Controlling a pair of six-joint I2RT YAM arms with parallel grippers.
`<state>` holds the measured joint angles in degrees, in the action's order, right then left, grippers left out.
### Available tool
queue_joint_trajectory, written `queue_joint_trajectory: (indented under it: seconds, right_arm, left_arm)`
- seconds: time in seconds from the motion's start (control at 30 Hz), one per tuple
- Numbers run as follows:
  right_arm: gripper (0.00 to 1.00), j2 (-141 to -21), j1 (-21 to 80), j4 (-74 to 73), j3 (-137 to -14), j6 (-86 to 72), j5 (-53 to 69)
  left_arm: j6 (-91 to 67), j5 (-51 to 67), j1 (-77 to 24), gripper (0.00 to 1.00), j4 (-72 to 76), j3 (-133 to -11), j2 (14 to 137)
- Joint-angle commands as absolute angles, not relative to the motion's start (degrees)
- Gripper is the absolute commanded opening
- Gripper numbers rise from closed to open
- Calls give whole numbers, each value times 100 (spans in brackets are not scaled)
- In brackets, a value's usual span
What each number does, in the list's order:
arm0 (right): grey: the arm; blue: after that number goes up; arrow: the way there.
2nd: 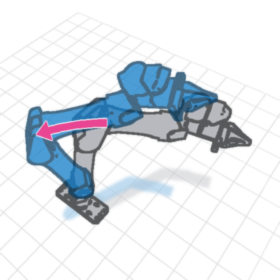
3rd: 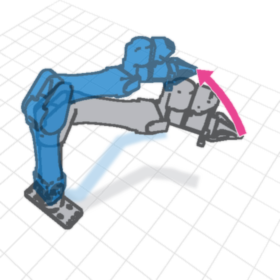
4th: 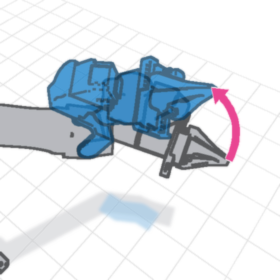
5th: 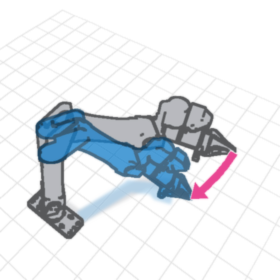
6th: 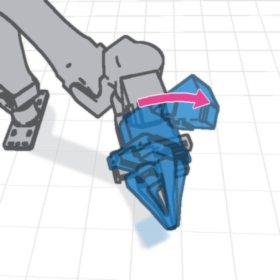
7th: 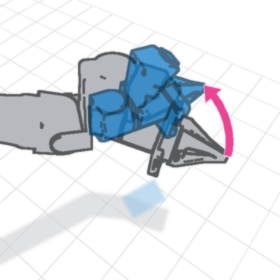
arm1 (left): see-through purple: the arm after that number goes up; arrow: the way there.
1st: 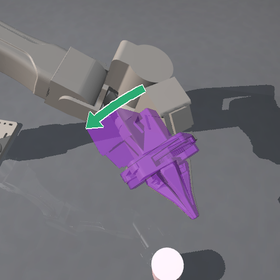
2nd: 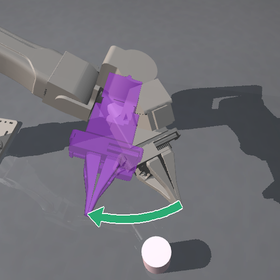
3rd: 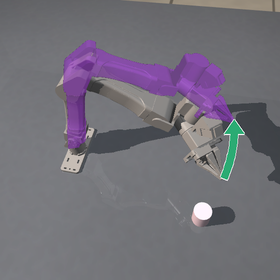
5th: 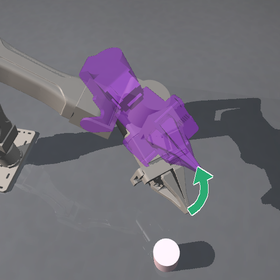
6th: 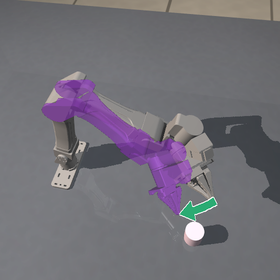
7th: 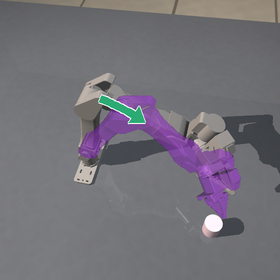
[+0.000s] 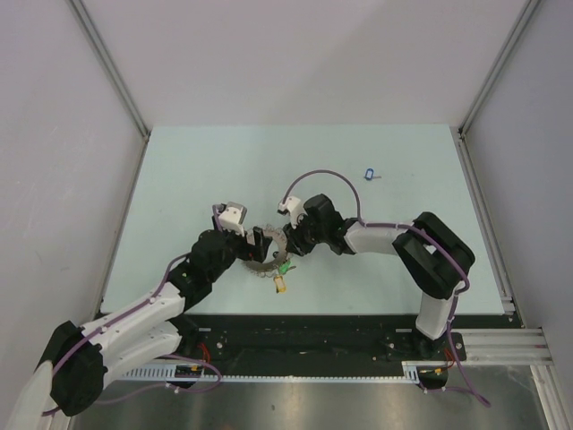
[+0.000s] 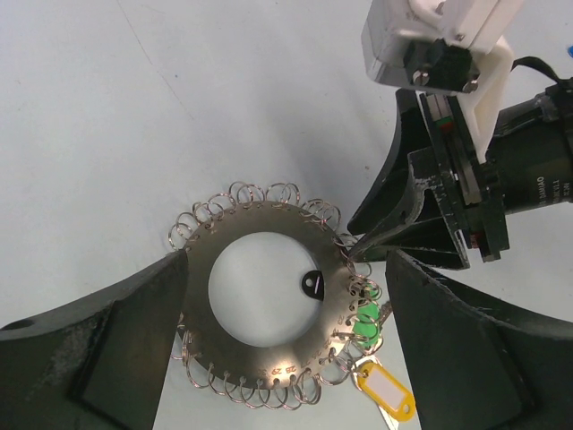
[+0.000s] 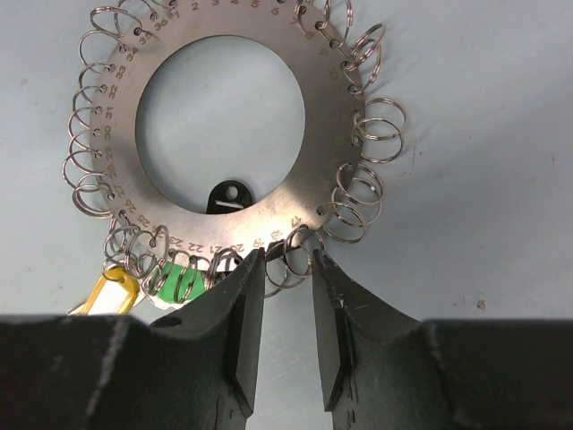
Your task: Put the keys on the keyring
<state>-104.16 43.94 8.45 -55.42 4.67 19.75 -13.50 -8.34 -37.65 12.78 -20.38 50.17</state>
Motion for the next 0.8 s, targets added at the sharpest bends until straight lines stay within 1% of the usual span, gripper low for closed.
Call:
queue_joint_trajectory:
  seconds: [0.0, 0.1, 0.43, 0.57, 0.77]
  right_arm:
    - [32, -10547, 4447, 844, -5792, 747, 1899]
    - [31, -10582, 4456, 817, -5810, 773, 1872]
    - [21, -10529, 4421, 765, -5818, 738, 1521]
    - [21, -10442, 4386, 712, -5827, 695, 1494]
    - [24, -10432, 4324, 721, -5818, 686, 1406]
  left_arm:
    - [-1310, -747, -3788, 95, 1406, -2294, 5018]
    - [-1309, -738, -3788, 95, 1406, -2294, 5019]
    - [-1301, -721, -3788, 95, 1389, -2303, 5019]
    - [-1301, -712, -3788, 96, 1397, -2303, 5036]
    - [-1301, -677, -3788, 96, 1398, -2312, 5071]
